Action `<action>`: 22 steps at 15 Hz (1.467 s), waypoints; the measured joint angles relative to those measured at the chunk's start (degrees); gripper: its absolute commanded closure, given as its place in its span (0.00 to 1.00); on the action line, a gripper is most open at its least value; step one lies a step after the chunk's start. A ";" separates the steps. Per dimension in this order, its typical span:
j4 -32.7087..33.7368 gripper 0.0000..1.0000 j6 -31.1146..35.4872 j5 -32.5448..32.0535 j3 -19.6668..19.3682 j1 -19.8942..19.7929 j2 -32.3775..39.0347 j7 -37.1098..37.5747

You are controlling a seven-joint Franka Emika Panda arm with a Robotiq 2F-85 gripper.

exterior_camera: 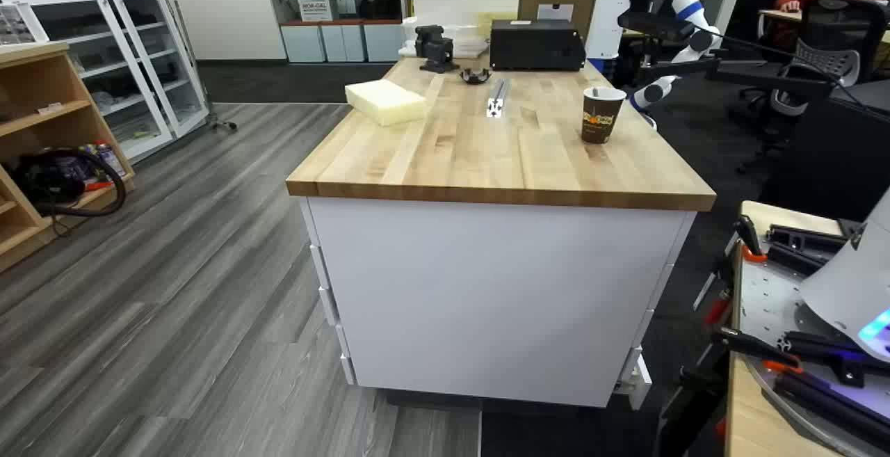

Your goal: Take the pen out of the cup and put it on the counter

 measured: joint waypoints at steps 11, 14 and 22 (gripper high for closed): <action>0.00 0.00 0.01 0.00 0.00 0.00 0.00 0.00; 0.00 0.00 0.01 0.00 0.00 0.00 0.00 0.00; 0.00 0.00 0.21 -3.90 -3.40 -0.41 0.01 -1.93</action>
